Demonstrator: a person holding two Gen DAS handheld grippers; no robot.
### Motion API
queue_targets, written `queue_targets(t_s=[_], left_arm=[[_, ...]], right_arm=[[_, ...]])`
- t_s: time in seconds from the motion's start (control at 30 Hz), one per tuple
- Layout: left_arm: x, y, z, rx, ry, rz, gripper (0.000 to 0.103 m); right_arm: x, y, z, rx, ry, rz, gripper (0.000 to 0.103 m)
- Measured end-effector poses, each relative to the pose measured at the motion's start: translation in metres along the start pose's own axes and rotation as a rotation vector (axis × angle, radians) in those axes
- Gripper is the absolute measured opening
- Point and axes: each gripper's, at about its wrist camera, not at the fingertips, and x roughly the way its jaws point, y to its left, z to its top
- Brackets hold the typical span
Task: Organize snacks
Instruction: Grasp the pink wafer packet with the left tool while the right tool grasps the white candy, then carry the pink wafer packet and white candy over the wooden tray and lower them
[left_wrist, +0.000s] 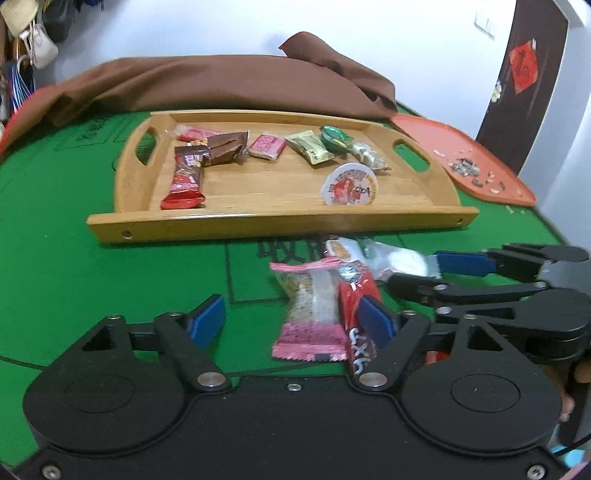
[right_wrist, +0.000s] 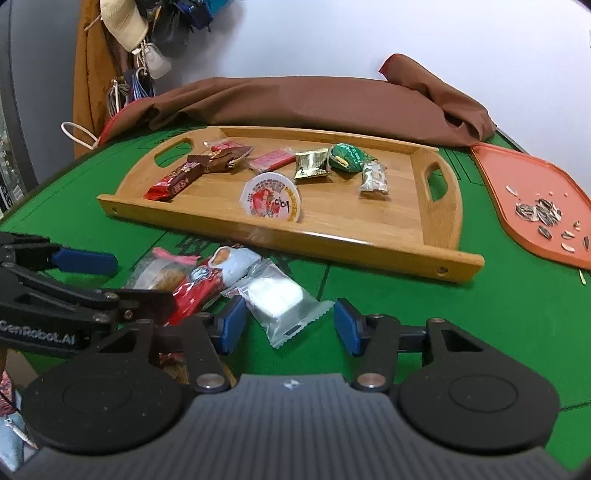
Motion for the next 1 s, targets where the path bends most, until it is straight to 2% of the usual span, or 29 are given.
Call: queue_targets(t_s=[0.07,0.13,0.5,0.6,0.7,0.77,1.0], left_arm=[[-0.001,0.001,0.002,-0.006,-0.001,-0.008,0.061],[-0.004,0.004,0.004,-0.018,-0.001,-0.014,0.054],[-0.001,0.000,0.002,0.004,0.007,0.000,0.053],[0.002,0.000,0.003,-0.007,0.005,-0.010,0.047],[0.003,-0.001,0.005,-0.011,0.006,-0.027,0.031],[0.004,-0.001,0.006,-0.021,0.010,-0.034,0.027],[0.003,0.003,0.008,-0.033,0.004,-0.013,0.026]], right_arm=[[0.004,0.000,0.002,-0.010,0.001,-0.003,0.068],[0.005,-0.001,0.004,-0.023,0.000,-0.005,0.068],[0.014,-0.004,0.012,-0.074,0.005,-0.002,0.068],[0.017,-0.003,0.013,-0.075,0.006,0.002,0.065],[0.019,-0.003,0.015,-0.064,0.007,0.015,0.054],[0.020,-0.003,0.016,-0.049,0.011,0.017,0.051],[0.012,-0.006,0.019,-0.012,0.015,-0.007,0.048]])
